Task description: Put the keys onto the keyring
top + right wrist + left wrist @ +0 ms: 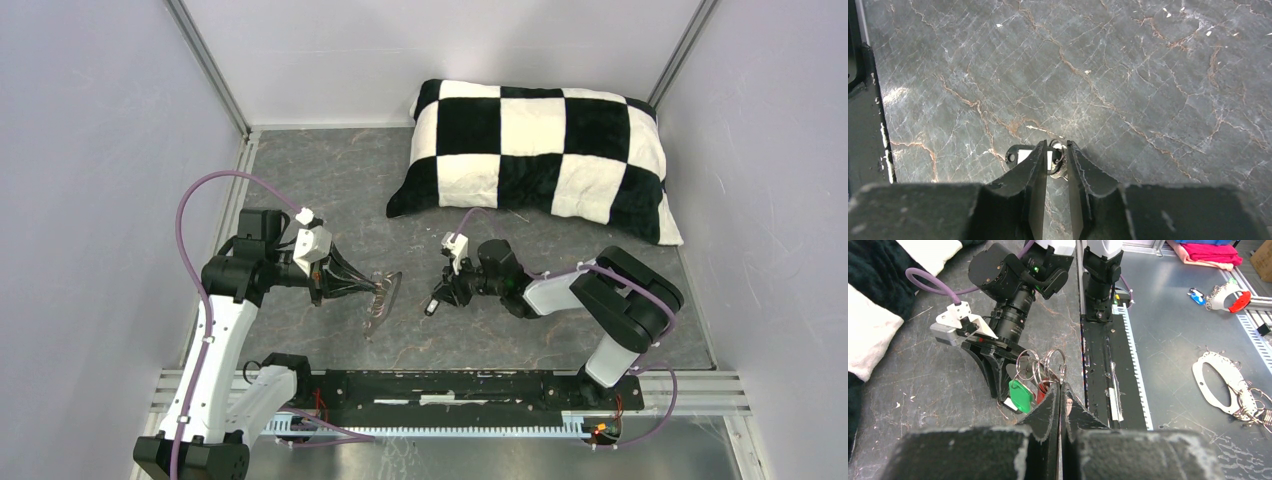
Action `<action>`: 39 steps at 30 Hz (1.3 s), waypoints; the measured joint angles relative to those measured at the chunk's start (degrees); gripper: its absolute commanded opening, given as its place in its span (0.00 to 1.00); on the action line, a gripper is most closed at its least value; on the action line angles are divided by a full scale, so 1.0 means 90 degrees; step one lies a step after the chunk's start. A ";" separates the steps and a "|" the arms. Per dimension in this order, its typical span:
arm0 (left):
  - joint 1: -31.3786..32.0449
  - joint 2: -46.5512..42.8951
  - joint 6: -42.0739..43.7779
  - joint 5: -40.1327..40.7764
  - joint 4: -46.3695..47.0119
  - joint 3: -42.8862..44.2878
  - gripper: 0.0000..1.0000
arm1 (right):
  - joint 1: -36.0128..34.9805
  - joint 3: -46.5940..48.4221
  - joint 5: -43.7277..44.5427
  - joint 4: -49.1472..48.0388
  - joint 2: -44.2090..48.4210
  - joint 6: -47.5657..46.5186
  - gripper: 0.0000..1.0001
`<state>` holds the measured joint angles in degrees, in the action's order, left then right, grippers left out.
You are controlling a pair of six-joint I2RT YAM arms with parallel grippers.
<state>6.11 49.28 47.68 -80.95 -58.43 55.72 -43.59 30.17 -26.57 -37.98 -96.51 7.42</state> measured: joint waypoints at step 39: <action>0.0002 -0.0022 -0.0002 0.0107 -0.0002 0.0000 0.02 | -0.0019 -0.0294 -0.0214 -0.0202 0.0085 0.0036 0.00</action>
<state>6.13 49.08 47.66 -79.99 -58.46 55.72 -43.77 27.53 -28.49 -39.79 -95.74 7.75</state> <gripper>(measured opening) 0.025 0.011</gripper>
